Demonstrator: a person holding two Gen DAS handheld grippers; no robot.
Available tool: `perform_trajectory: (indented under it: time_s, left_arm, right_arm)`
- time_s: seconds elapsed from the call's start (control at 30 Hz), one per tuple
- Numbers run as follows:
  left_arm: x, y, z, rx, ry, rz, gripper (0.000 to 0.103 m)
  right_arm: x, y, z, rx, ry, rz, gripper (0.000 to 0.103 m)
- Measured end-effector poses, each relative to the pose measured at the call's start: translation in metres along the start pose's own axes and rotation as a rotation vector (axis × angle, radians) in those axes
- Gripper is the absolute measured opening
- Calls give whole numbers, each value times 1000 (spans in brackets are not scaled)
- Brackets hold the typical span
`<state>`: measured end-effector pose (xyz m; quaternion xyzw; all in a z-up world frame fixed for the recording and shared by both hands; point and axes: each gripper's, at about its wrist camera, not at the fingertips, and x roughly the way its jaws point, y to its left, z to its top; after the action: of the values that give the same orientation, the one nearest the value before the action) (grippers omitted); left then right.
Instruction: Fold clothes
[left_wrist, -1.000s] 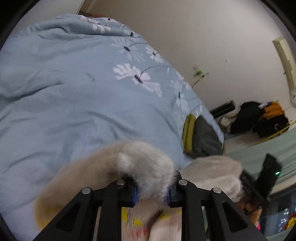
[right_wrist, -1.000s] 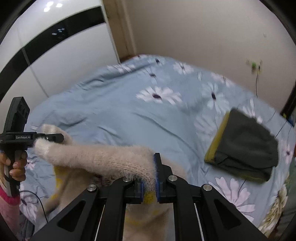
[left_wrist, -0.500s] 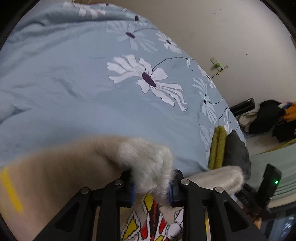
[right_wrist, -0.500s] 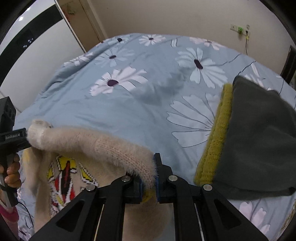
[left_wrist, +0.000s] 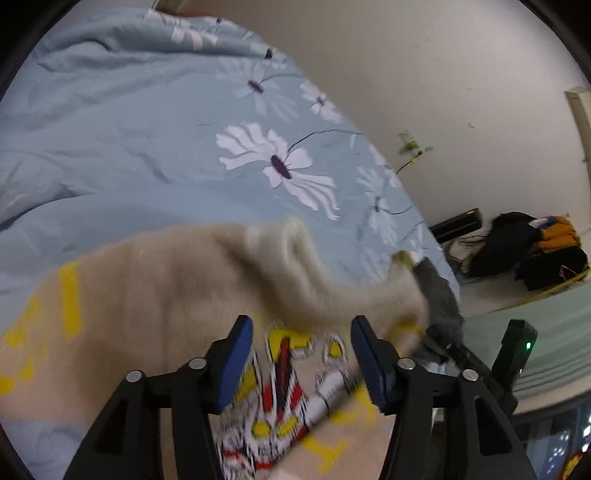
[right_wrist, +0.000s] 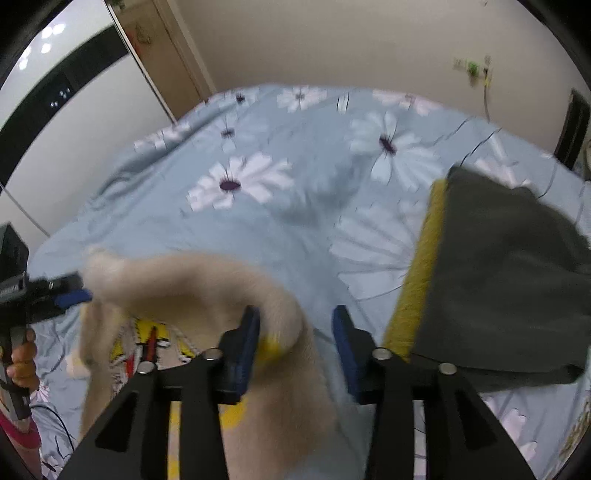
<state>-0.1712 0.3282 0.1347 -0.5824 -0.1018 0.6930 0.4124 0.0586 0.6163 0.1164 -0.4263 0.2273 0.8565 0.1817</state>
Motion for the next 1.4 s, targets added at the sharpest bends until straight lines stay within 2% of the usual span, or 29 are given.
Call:
perform_trajectory:
  time_s: [0.1, 0.2, 0.3, 0.43, 0.5, 0.57, 0.73, 0.9, 1.13, 1.2, 1.27, 1.37, 1.4]
  left_arm:
    - [-21, 0, -34, 29, -39, 39, 66]
    - [-28, 5, -74, 63, -55, 118, 66]
    - [-34, 9, -114, 97, -70, 196, 66]
    - [-42, 16, -168, 142, -91, 300, 66]
    - [-46, 19, -192, 162, -101, 348, 66]
    - [-45, 22, -194, 146, -102, 345, 66]
    - [-41, 29, -200, 107, -104, 337, 66]
    - [-37, 36, -206, 68, -106, 329, 66]
    - [-33, 45, -213, 20, -110, 316, 66]
    - [-34, 47, -214, 17, -112, 310, 66]
    - [-35, 48, -214, 15, -114, 303, 66]
    - [-36, 50, -215, 12, -114, 294, 66]
    - [-36, 50, -215, 10, -115, 291, 66]
  right_arm:
    - [-38, 11, -10, -3, -61, 14, 47]
    - [-59, 32, -47, -69, -63, 69, 58]
    - [-55, 68, -102, -218, 7, 120, 63]
    - [-36, 117, -169, -505, 104, 86, 63]
    - [-35, 132, -191, -631, 109, 70, 63]
    - [-36, 135, -200, -696, 99, 38, 63]
    - [-17, 138, -212, -839, 119, -133, 64]
    - [1, 152, -220, -963, 104, -165, 64]
    - [14, 167, -210, -968, 72, -171, 64]
    - [14, 169, -203, -936, 70, -158, 60]
    - [12, 170, -193, -880, 63, -133, 40]
    - [6, 168, -177, -790, 46, -98, 19]
    - [3, 168, -171, -760, 40, -83, 17]
